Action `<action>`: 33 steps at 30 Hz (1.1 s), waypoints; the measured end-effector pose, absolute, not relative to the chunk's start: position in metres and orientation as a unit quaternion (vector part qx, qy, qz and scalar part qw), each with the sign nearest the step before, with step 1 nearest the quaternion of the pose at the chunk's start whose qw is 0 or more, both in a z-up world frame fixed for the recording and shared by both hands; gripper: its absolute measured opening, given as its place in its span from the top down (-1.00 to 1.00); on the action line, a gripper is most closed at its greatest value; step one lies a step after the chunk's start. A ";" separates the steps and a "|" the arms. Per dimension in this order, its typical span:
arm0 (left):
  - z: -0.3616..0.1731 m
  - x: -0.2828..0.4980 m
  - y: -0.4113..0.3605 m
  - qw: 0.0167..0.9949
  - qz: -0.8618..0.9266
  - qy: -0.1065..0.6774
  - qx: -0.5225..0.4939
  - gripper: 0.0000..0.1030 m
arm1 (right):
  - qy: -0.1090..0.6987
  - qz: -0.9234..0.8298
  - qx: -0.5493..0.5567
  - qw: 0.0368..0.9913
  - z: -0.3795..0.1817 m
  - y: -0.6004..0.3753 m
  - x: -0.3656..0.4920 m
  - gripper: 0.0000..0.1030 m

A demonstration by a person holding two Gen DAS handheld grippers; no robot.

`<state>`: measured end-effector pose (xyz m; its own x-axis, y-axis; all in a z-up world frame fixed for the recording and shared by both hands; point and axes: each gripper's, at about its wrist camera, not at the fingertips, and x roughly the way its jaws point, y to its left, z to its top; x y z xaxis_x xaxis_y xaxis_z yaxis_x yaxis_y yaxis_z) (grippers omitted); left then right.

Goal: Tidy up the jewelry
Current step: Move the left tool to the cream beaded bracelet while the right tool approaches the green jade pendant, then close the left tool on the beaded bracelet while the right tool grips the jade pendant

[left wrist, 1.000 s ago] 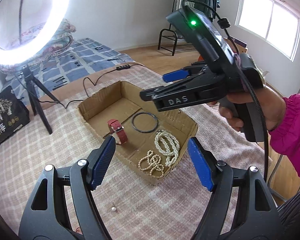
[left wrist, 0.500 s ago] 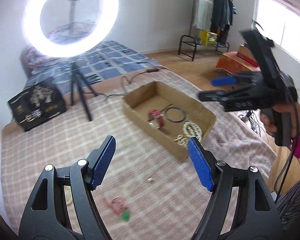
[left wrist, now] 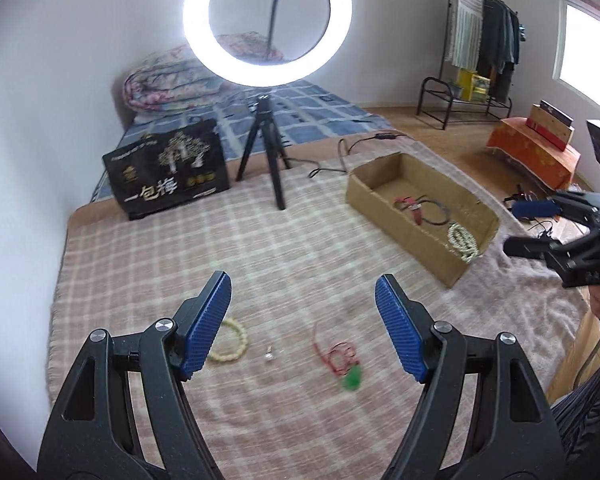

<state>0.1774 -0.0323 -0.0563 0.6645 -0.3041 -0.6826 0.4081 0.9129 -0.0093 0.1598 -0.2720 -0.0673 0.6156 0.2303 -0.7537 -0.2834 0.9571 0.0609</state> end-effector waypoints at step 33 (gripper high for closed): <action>-0.176 0.258 0.068 0.842 -0.085 0.531 -0.046 -0.28 | 0.518 0.248 -0.016 0.819 -0.192 -0.156 0.166 -0.26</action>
